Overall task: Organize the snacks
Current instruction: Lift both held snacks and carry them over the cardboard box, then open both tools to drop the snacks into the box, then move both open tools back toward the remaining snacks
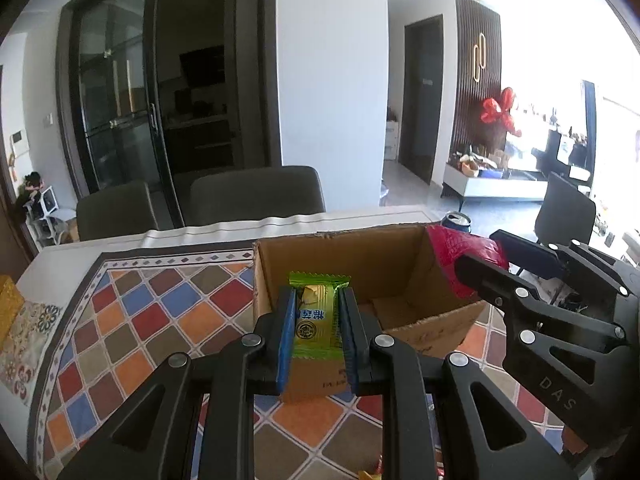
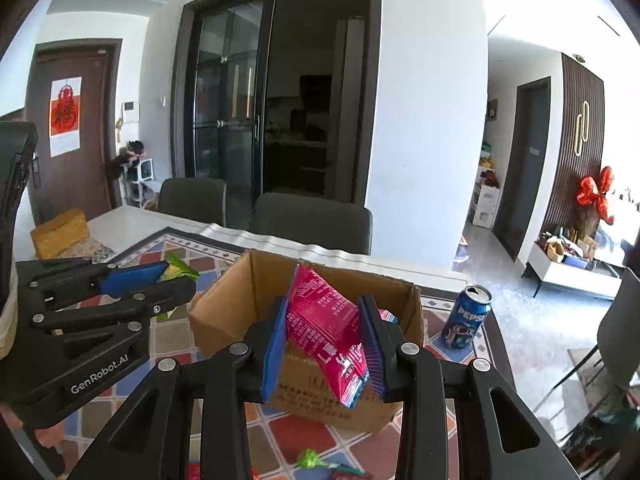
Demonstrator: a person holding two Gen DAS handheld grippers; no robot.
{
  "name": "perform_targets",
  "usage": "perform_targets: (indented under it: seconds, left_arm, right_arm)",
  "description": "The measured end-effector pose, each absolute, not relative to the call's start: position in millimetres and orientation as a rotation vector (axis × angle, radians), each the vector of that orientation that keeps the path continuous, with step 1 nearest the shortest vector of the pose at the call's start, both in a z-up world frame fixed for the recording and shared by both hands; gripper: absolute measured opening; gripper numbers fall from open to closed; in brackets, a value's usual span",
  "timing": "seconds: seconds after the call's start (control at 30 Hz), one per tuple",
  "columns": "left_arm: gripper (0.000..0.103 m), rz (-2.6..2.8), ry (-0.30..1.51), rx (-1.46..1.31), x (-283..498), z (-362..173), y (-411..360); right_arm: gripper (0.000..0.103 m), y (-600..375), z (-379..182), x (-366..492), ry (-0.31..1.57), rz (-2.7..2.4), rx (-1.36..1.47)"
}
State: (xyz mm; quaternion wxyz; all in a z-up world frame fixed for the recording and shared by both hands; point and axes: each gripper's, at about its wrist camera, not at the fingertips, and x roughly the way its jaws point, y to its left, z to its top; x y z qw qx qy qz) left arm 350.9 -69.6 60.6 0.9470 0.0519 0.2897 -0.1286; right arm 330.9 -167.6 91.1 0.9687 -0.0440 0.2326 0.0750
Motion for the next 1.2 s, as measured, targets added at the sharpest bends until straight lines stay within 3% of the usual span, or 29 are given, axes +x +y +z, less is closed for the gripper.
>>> perform_targets:
  seconds: [0.37,0.4,0.47,0.6,0.67,0.73,1.2]
  left_arm:
    - [0.023,-0.275,0.695,0.102,407,37,-76]
    - [0.025,-0.269,0.695,0.104,409,36,-76]
    - [0.046,-0.249,0.705,0.111,414,35,-76]
    - [0.048,-0.222,0.707,0.119,411,34,-73]
    - [0.054,-0.212,0.702,0.12,406,34,-72]
    - [0.056,-0.206,0.702,0.12,405,35,-69]
    - [0.071,-0.226,0.633,0.124,333,65,-62]
  right_arm:
    - [0.036,-174,74,386,0.557,0.16,-0.059]
    - [0.037,-174,71,391,0.564,0.159,-0.061]
    - [0.039,-174,66,396,0.573,0.158,-0.062]
    - [0.05,-175,60,403,0.597,0.127,-0.07]
    - [0.051,-175,59,402,0.598,0.115,-0.074]
    - [0.06,-176,59,399,0.608,0.112,-0.066]
    - [0.06,-182,81,340,0.576,0.104,-0.031]
